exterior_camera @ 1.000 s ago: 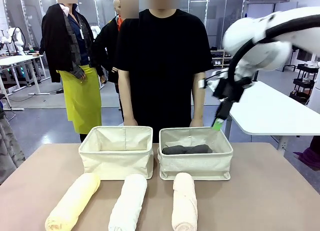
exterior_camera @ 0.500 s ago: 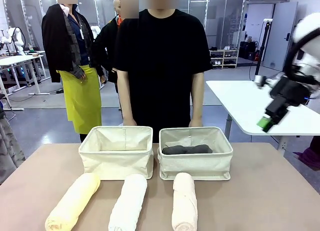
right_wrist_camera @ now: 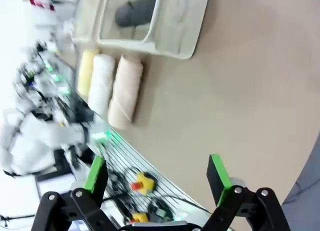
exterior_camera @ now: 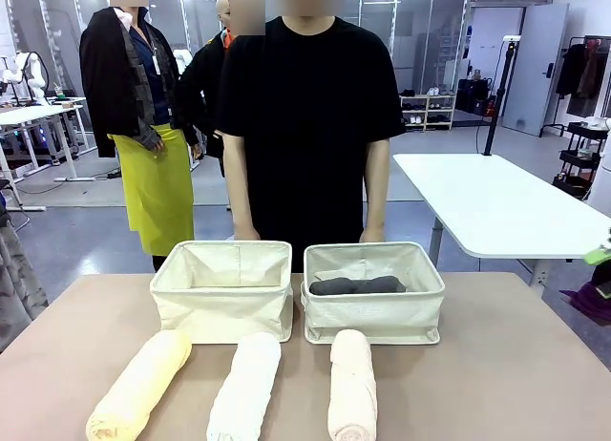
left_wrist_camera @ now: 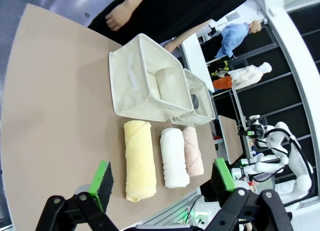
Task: Divide the towels into two baskets.
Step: Pick up one hotel-folded towel from the bottom of the table and place it in the Fabric basket indicated by the person.
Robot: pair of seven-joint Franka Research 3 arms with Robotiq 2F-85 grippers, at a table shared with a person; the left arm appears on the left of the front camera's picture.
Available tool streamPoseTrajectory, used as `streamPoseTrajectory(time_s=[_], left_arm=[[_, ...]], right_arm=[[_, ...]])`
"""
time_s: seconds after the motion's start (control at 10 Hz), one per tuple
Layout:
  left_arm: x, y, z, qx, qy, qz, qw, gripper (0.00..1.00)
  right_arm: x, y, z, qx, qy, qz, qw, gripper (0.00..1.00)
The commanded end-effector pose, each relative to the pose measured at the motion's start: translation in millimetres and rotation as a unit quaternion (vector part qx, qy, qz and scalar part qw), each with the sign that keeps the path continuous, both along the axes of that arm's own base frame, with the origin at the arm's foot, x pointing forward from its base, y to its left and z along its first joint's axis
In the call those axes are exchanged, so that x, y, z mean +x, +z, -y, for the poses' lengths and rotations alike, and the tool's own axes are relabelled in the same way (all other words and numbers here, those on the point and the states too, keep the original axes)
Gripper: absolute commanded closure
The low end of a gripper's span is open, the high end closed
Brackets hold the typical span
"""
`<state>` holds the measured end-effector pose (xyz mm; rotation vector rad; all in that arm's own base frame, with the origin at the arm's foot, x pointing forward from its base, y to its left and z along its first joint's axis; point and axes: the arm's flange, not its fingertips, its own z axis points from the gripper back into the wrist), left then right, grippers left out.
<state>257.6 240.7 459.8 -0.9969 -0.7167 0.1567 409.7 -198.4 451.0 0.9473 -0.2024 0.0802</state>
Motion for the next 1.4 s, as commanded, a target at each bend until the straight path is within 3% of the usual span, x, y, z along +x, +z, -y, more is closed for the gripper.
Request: streamPoseTrajectory(time_s=[0.0, 0.1, 0.4, 0.5, 1.3], left_arm=[[-2.1, 1.6, -1.7, -0.005, -0.002, 0.008, 1.0, 0.0], [-2.1, 1.6, -1.7, -0.005, -0.002, 0.008, 1.0, 0.0], [-2.1, 1.6, -1.7, -0.005, -0.002, 0.008, 1.0, 0.0], [-2.1, 1.6, -1.7, -0.005, -0.002, 0.008, 1.0, 0.0], [-2.1, 1.6, -1.7, -0.005, -0.002, 0.008, 1.0, 0.0]], right_arm=[[-2.4, -18.6, 18.7, 0.077, -0.042, 0.015, 0.996, 0.0], [-7.7, -30.5, 28.3, 0.119, -0.058, 0.027, 0.991, 0.0], [0.8, -73.9, 32.0, 0.119, -0.051, 0.003, 0.992, 0.0], [-10.9, -46.9, 36.4, 0.116, -0.071, 0.003, 0.991, 0.0], [-10.9, -46.9, 36.4, 0.116, -0.071, 0.003, 0.991, 0.0]])
